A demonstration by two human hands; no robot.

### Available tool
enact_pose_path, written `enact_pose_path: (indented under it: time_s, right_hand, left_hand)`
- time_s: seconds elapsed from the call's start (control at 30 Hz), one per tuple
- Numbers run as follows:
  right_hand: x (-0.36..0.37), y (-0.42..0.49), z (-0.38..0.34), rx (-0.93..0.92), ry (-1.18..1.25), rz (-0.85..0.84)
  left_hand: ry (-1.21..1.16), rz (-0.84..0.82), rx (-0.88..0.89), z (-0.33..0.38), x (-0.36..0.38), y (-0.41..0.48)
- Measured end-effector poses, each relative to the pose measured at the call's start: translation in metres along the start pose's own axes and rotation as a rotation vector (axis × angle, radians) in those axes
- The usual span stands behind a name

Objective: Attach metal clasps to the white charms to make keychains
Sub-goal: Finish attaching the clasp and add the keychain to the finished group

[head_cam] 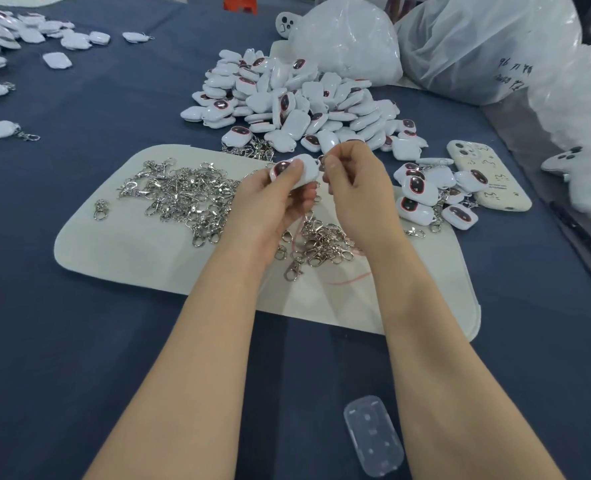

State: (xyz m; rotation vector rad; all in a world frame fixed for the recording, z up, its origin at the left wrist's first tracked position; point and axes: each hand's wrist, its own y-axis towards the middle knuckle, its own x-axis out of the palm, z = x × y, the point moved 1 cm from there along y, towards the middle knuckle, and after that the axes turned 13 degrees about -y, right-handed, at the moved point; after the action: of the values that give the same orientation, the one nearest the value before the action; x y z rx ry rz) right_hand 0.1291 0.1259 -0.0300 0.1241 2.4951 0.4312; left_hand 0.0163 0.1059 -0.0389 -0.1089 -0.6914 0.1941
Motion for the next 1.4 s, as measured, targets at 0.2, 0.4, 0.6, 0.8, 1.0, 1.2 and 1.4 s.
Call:
enact_pose_path:
  time_s: [0.2, 0.4, 0.6, 0.8, 1.0, 1.2, 1.4]
  right_hand:
    - [-0.014, 0.006, 0.004, -0.072, -0.321, -0.119]
    - [-0.011, 0.003, 0.003, -0.032, -0.234, -0.086]
    - [0.0, 0.001, 0.005, 0.075, -0.009, -0.055]
    - [0.009, -0.002, 0.001, 0.114, 0.16, 0.064]
    - [-0.001, 0.0, 0.006, -0.098, -0.293, 0.037]
    - [-0.006, 0.001, 0.012, -0.082, -0.48, -0.107]
    - [-0.003, 0.001, 0.012, 0.128, -0.011, -0.138]
  left_hand:
    - [0.595, -0.039, 0.376, 0.0, 0.0, -0.004]
    - [0.587, -0.01, 0.356, -0.002, -0.001, -0.003]
    - [0.113, 0.035, 0.098, -0.004, 0.002, 0.001]
    - [-0.239, 0.02, -0.149, 0.0, 0.003, 0.0]
    - [0.014, 0.047, 0.001, 0.0, 0.003, -0.002]
    - [0.897, -0.123, 0.542, -0.004, 0.001, -0.007]
    - [0.367, 0.049, 0.203, -0.005, 0.0, 0.003]
